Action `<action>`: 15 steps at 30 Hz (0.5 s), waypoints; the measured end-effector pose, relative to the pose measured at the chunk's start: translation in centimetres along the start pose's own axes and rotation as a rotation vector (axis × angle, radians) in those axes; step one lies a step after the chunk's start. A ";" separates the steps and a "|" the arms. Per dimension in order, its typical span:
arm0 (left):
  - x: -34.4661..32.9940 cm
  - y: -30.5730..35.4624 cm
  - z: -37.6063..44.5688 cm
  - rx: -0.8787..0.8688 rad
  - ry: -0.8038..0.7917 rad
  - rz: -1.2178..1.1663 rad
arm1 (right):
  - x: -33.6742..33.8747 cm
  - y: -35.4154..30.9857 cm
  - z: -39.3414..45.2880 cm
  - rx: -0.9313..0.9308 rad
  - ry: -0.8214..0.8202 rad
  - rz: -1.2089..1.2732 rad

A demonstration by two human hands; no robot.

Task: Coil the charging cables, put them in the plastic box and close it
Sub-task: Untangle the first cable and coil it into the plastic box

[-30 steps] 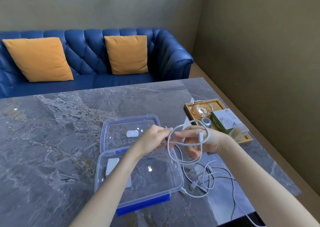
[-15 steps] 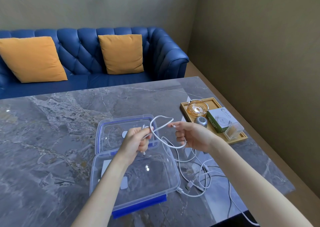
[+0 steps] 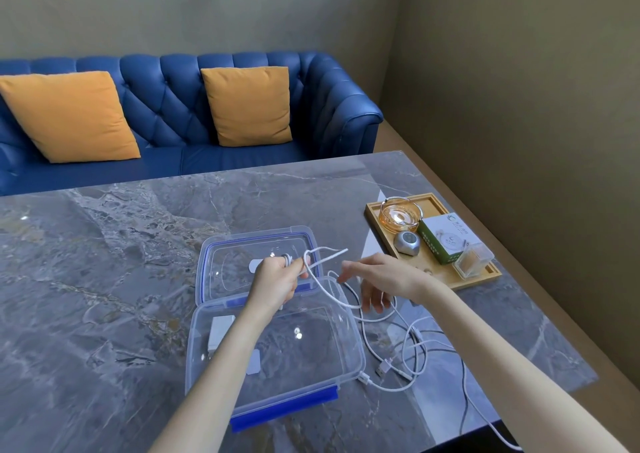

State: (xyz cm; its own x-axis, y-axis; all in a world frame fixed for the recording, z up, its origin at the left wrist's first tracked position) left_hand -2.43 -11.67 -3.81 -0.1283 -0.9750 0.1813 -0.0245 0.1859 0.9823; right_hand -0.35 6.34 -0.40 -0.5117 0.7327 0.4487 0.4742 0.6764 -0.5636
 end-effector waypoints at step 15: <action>-0.6 0.4 -2.2 0.009 -0.473 -0.191 | 3.8 -2.9 -1.2 0.346 0.680 0.140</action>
State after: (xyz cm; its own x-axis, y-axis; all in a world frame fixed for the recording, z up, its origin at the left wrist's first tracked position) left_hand -0.16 -11.30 -3.40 -0.5559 -0.8301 -0.0447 -0.0992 0.0129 0.9950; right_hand -2.80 7.20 3.76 0.1421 0.7707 0.6211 0.1939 0.5937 -0.7810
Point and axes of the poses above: each hand's wrist, its own z-axis towards the middle knuckle, its own x-axis out of the back of the hand, y = z × x, the point moved 2 cm from there along z, towards the middle knuckle, and after that the axes turned 15 degrees about -x, right-handed, at the moved point
